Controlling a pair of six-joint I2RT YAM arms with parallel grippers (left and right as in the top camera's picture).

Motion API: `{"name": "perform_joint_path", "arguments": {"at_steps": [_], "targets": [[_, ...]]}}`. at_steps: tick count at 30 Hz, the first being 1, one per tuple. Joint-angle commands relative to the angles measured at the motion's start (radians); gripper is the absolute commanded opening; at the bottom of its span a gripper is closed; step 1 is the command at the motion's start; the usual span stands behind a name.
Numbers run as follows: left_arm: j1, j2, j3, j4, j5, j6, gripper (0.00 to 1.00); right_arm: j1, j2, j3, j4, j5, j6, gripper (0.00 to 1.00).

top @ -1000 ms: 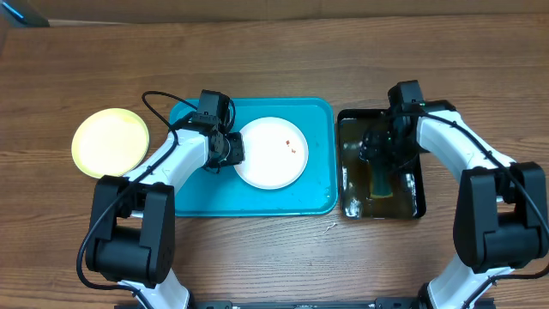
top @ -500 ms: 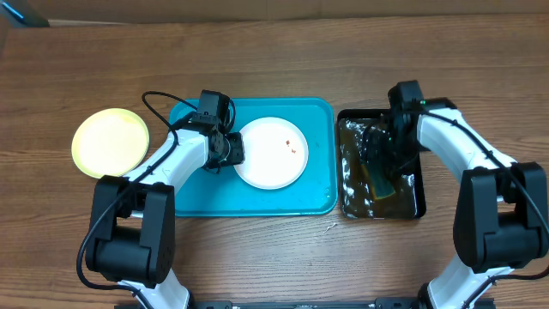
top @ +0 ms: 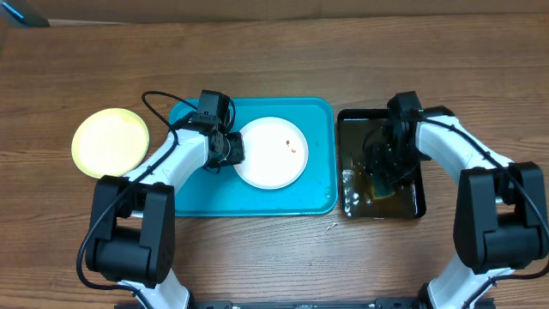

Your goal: Clean dirty plates on tray and stack at the side

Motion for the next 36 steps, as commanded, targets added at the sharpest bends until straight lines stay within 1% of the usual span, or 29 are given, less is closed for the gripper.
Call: {"name": "perform_joint_path", "arguments": {"at_steps": [1, 2, 6, 7, 9, 10, 12, 15, 17, 21, 25, 32, 36], "targets": [[-0.003, 0.012, -0.009, 0.0, -0.01, -0.006, 0.29, 0.001, 0.001, -0.023, 0.011, -0.042, -0.002, 0.14], [-0.003, 0.012, -0.009, 0.0, -0.01, -0.007, 0.29, 0.001, 0.001, -0.015, 0.002, -0.065, -0.003, 0.04], [-0.003, 0.012, -0.01, 0.0, -0.01, -0.007, 0.29, -0.002, 0.0, 0.07, -0.073, -0.115, -0.056, 0.04], [-0.003, 0.012, -0.011, 0.001, -0.01, -0.007, 0.26, -0.002, 0.0, 0.105, -0.103, -0.109, -0.056, 0.04], [-0.003, 0.012, -0.013, 0.001, -0.01, -0.007, 0.1, 0.0, 0.0, 0.172, -0.169, -0.064, -0.055, 0.04], [-0.003, 0.012, -0.014, 0.001, -0.01, -0.007, 0.04, 0.001, 0.0, 0.21, -0.211, -0.022, -0.054, 0.04], [-0.003, 0.012, -0.014, 0.0, -0.01, -0.006, 0.04, 0.003, 0.0, 0.255, -0.274, 0.049, -0.043, 0.04], [-0.003, 0.012, -0.014, -0.002, -0.003, -0.006, 0.04, 0.013, 0.0, 0.265, -0.319, 0.161, 0.005, 0.04], [-0.003, 0.012, -0.014, 0.0, 0.016, -0.006, 0.04, 0.027, 0.0, 0.252, -0.326, 0.243, 0.025, 0.04], [-0.003, 0.012, -0.014, 0.001, 0.029, -0.006, 0.05, 0.064, 0.0, 0.249, -0.32, 0.33, 0.045, 0.04], [-0.003, 0.012, -0.014, 0.001, 0.029, 0.002, 0.06, 0.096, 0.0, 0.249, -0.275, 0.331, 0.054, 0.04], [-0.003, 0.012, -0.014, 0.001, 0.029, 0.002, 0.06, 0.112, 0.0, 0.249, -0.273, 0.274, 0.049, 0.04], [-0.003, 0.012, -0.014, 0.001, 0.029, 0.001, 0.06, 0.114, 0.002, 0.248, -0.237, 0.277, 0.016, 0.04]]}}
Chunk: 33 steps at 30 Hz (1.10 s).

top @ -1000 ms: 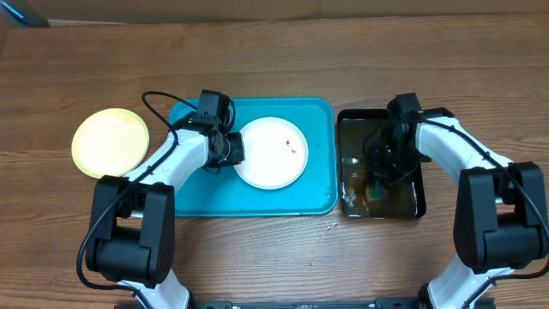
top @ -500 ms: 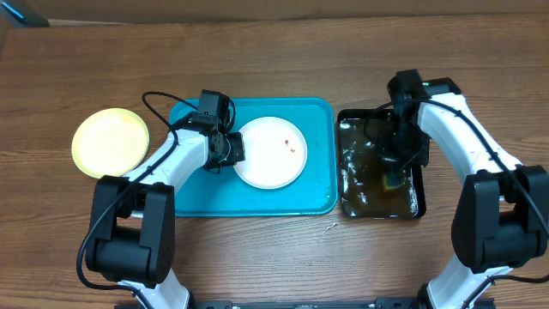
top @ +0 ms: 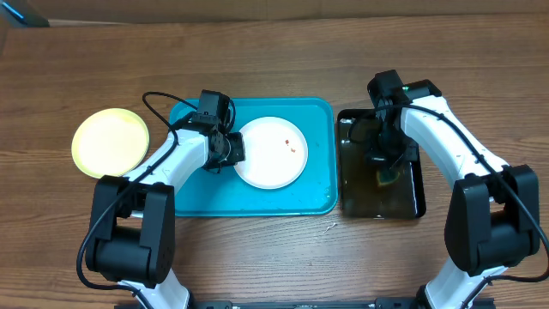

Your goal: Clean dirty plates on tray and stack at the side

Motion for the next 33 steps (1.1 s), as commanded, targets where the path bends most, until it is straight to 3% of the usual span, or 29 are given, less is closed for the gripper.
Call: {"name": "perform_joint_path", "arguments": {"at_steps": [1, 5, 11, 17, 23, 29, 33], "targets": [[-0.003, 0.012, -0.014, 0.003, 0.013, 0.001, 0.06, 0.007, -0.005, 0.0, 0.025, -0.007, -0.049, 0.04], [-0.003, 0.012, -0.014, 0.004, 0.019, 0.001, 0.06, 0.026, -0.005, 0.016, 0.006, -0.011, -0.042, 0.04], [-0.003, 0.012, -0.014, 0.003, 0.019, 0.002, 0.05, 0.031, -0.005, 0.016, 0.04, -0.026, -0.196, 0.04], [-0.003, 0.012, -0.014, 0.004, 0.019, 0.001, 0.04, 0.019, -0.006, 0.016, 0.061, -0.072, -0.071, 0.04], [-0.003, 0.012, -0.014, 0.006, 0.019, 0.001, 0.04, 0.019, -0.006, 0.03, 0.057, -0.13, -0.087, 0.04], [-0.003, 0.012, -0.014, 0.009, 0.019, 0.001, 0.04, 0.068, -0.006, 0.236, -0.021, -0.143, -0.084, 0.04], [-0.003, 0.012, -0.014, 0.013, 0.019, 0.001, 0.04, 0.16, -0.006, 0.308, 0.013, -0.143, -0.081, 0.04]]}}
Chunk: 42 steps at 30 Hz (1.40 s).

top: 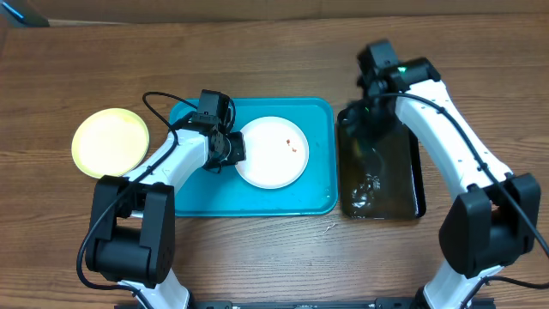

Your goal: Clean dirty plates on tray and stack at the side

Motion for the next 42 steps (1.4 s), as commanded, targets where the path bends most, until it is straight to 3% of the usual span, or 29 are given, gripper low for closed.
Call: {"name": "perform_joint_path", "arguments": {"at_steps": [1, 6, 15, 20, 42], "targets": [[-0.003, 0.012, -0.014, 0.006, 0.004, 0.001, 0.04, 0.117, -0.011, 0.064, 0.05, -0.019, 0.008, 0.04], [-0.003, 0.012, -0.014, 0.003, 0.004, 0.001, 0.04, 0.272, 0.015, 0.063, 0.195, 0.056, 0.008, 0.04], [-0.003, 0.012, -0.014, -0.001, 0.004, 0.001, 0.05, 0.431, 0.159, 0.063, 0.373, 0.469, -0.021, 0.04], [-0.003, 0.012, -0.014, 0.0, 0.004, 0.001, 0.05, 0.425, 0.219, 0.063, 0.406, 0.471, -0.084, 0.04], [-0.003, 0.012, -0.014, 0.0, 0.004, 0.001, 0.05, 0.41, 0.329, -0.049, 0.466, 0.33, -0.064, 0.04]]}}
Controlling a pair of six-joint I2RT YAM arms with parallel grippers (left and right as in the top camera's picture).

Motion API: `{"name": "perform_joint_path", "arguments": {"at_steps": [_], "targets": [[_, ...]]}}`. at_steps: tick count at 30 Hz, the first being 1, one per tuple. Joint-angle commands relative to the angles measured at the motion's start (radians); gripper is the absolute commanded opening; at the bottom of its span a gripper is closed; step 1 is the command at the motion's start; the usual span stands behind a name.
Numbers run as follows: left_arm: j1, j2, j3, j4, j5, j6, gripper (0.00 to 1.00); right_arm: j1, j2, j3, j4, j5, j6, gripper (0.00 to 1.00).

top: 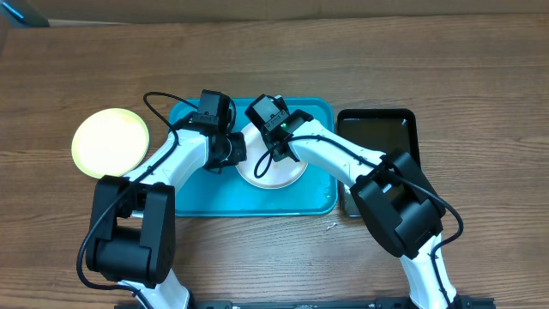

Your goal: Clean dirty plates on tray and stack at the side

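A white plate (pixel 268 178) lies in the blue tray (pixel 257 202). Its upper half is covered by my right arm, so the food specks on it are hidden. My left gripper (pixel 233 148) is at the plate's left rim and looks shut on it. Reaching across from the right, my right gripper (pixel 274 157) points down over the middle of the plate. The sponge it carries is hidden under the fingers. A clean yellow plate (pixel 107 142) sits on the table left of the tray.
A black tray of dark water (pixel 382 137) stands right of the blue tray, with no sponge in it. A small scrap (pixel 330 227) lies on the wood in front of the trays. My right arm spans the gap between both trays.
My right gripper has moved from above the back of the black water tray to over the white plate in the blue tray. The left gripper still holds the plate's rim.
My right gripper was down in the black water tray at a yellowish sponge. Then it was higher with the sponge in its fingers, then at the tray's back edge with rippling water below. Now it is over the white plate. The left gripper stayed at the plate's rim throughout.
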Motion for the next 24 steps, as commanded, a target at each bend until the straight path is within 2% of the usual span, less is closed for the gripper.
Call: {"name": "perform_joint_path", "arguments": {"at_steps": [1, 10, 16, 19, 24], "targets": [[-0.002, 0.012, -0.014, 0.001, 0.0, 0.001, 0.05, -0.003, 0.021, -0.015, -0.013, -0.109, 0.01, 0.04], [-0.002, 0.012, -0.014, 0.001, 0.0, 0.001, 0.04, -0.003, 0.027, -0.015, -0.003, -0.557, -0.013, 0.04], [-0.002, 0.012, -0.014, 0.001, 0.0, 0.001, 0.05, -0.021, -0.006, 0.07, -0.01, -0.811, -0.035, 0.04], [-0.002, 0.012, -0.014, 0.001, 0.0, 0.001, 0.04, -0.051, -0.05, 0.148, -0.035, -0.859, -0.035, 0.04], [-0.002, 0.012, -0.014, 0.0, 0.0, 0.002, 0.04, -0.138, -0.119, 0.275, -0.17, -0.796, -0.035, 0.04]]}}
